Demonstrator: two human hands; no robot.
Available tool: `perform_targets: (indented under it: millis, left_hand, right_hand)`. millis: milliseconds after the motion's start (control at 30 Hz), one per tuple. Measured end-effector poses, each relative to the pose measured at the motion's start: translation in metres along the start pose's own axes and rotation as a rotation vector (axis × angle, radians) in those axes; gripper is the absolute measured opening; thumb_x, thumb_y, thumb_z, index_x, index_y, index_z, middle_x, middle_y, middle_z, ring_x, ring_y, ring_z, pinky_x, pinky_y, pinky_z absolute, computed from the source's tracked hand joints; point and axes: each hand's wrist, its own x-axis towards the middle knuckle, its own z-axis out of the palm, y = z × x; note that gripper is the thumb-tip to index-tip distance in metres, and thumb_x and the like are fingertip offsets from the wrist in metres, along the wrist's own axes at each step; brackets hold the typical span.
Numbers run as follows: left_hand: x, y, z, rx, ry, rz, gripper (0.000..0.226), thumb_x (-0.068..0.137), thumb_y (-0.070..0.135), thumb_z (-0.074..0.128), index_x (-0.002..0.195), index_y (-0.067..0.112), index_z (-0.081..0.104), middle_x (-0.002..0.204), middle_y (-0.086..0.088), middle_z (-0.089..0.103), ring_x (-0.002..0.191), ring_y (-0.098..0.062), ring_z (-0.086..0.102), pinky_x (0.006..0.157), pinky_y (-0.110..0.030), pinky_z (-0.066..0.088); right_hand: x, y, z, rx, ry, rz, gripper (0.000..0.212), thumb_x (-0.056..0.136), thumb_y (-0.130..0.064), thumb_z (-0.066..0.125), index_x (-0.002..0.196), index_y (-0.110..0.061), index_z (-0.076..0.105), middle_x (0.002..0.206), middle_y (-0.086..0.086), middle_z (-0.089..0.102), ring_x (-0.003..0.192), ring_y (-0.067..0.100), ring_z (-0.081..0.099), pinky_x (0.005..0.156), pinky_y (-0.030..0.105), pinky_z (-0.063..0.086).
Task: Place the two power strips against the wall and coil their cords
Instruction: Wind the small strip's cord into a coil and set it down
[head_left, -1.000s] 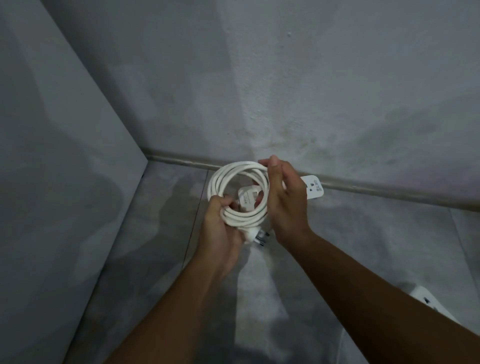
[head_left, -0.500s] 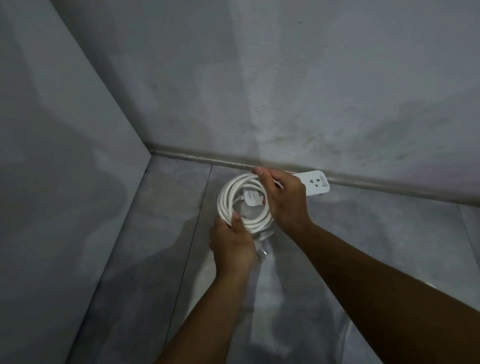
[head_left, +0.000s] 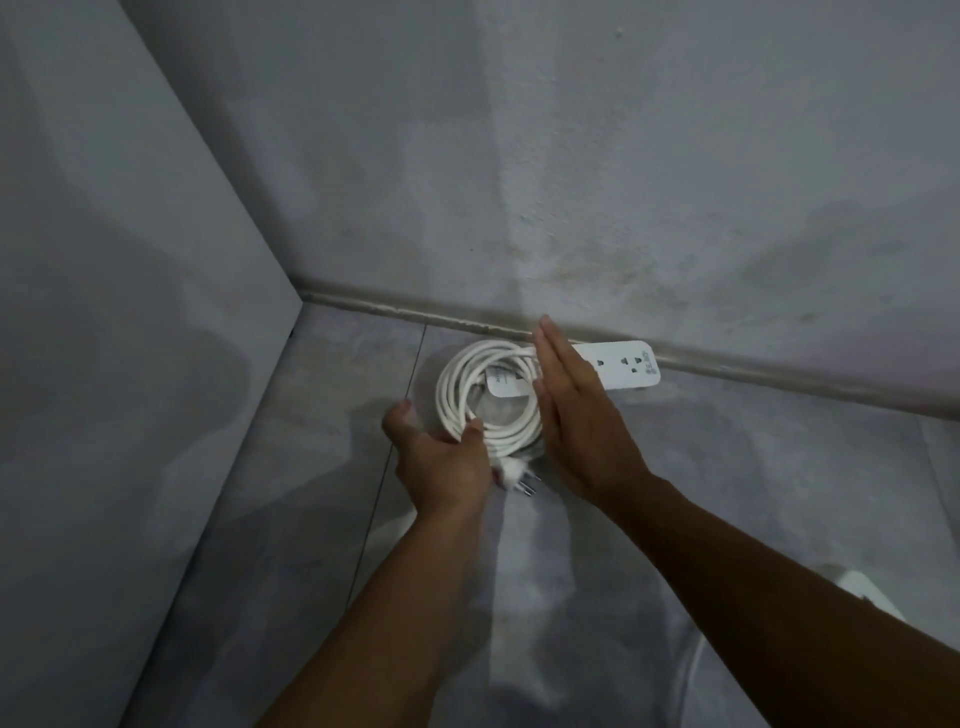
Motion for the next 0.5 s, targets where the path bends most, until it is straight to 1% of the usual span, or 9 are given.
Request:
perform_targets:
  millis: [33,67,133,200,267,300,367,433,500]
  left_hand:
    - [0.003,0.001,-0.001,0.01,0.0,0.039,0.07,0.079,0.011,0.078,0.126,0.044,0.038,0.102,-0.01,0.071,0.085,-0.028,0.072,0.076,-0.048,0.061]
    - [0.004,0.004,-0.003,0.058,-0.003,0.088,0.07,0.081,0.011,0.077,0.127,0.046,0.038,0.095,-0.009,0.071,0.082,-0.027,0.072,0.073,-0.048,0.062]
    - [0.008,0.006,-0.005,0.154,-0.009,0.198,0.06,0.084,0.014,0.075,0.131,0.039,0.047,0.091,-0.008,0.072,0.077,-0.021,0.071,0.071,-0.043,0.062]
    - [0.01,0.01,-0.006,0.251,-0.023,0.309,0.049,0.087,0.017,0.072,0.132,0.029,0.056,0.101,-0.01,0.074,0.082,-0.02,0.071,0.077,-0.037,0.061]
    - [0.014,0.011,-0.009,0.359,-0.051,0.382,0.043,0.091,0.018,0.068,0.133,0.021,0.06,0.111,-0.011,0.074,0.093,-0.022,0.07,0.086,-0.022,0.051]
    - [0.015,0.011,-0.01,0.387,-0.056,0.388,0.041,0.093,0.018,0.066,0.134,0.018,0.06,0.115,-0.012,0.072,0.099,-0.023,0.069,0.086,-0.018,0.046]
    - [0.02,0.011,-0.011,0.384,-0.049,0.407,0.037,0.096,0.016,0.06,0.133,0.015,0.062,0.119,-0.013,0.07,0.106,-0.025,0.066,0.088,-0.021,0.044]
    - [0.027,0.01,-0.009,0.383,-0.025,0.42,0.032,0.096,0.013,0.058,0.127,0.013,0.067,0.114,-0.017,0.068,0.103,-0.029,0.065,0.087,-0.025,0.045]
    - [0.031,0.012,-0.007,0.37,-0.001,0.404,0.03,0.096,0.01,0.057,0.123,0.01,0.07,0.112,-0.021,0.063,0.102,-0.032,0.064,0.085,-0.021,0.043]
  right_hand:
    - [-0.005,0.003,-0.001,-0.019,-0.025,-0.051,0.055,0.108,-0.024,0.033,0.156,-0.002,0.021,0.167,0.014,0.014,0.153,0.019,0.019,0.123,0.032,0.023]
    - [-0.009,0.007,-0.001,-0.048,-0.047,-0.097,0.06,0.107,-0.026,0.036,0.157,0.0,0.014,0.168,0.014,0.006,0.155,0.02,0.011,0.125,0.034,0.02]
    - [-0.014,0.012,0.0,-0.094,-0.094,-0.127,0.073,0.105,-0.034,0.042,0.157,0.002,0.006,0.168,0.015,-0.005,0.156,0.021,0.002,0.126,0.034,0.013]
    - [-0.013,0.013,0.0,-0.047,-0.144,-0.082,0.081,0.104,-0.041,0.046,0.158,-0.001,0.0,0.167,0.011,-0.013,0.156,0.017,-0.006,0.125,0.025,0.005]
    - [-0.006,0.009,-0.002,0.017,-0.194,-0.041,0.085,0.102,-0.042,0.049,0.159,-0.007,-0.003,0.167,0.005,-0.019,0.154,0.009,-0.011,0.119,0.011,0.0]
    - [-0.002,0.007,-0.003,0.037,-0.213,-0.042,0.085,0.102,-0.041,0.051,0.159,-0.009,-0.003,0.167,0.003,-0.02,0.153,0.008,-0.011,0.116,0.007,-0.001]
    - [0.008,0.003,-0.006,0.08,-0.229,-0.058,0.08,0.103,-0.035,0.05,0.159,-0.008,0.0,0.168,0.002,-0.018,0.154,0.009,-0.008,0.116,0.005,-0.001]
    - [0.017,0.001,-0.008,0.133,-0.229,-0.056,0.069,0.106,-0.029,0.042,0.159,-0.006,0.005,0.169,0.006,-0.011,0.155,0.011,-0.003,0.121,0.011,0.003]
    - [0.026,0.002,-0.009,0.157,-0.25,-0.031,0.061,0.108,-0.027,0.036,0.158,-0.004,0.01,0.169,0.008,-0.004,0.155,0.013,0.0,0.125,0.022,0.006]
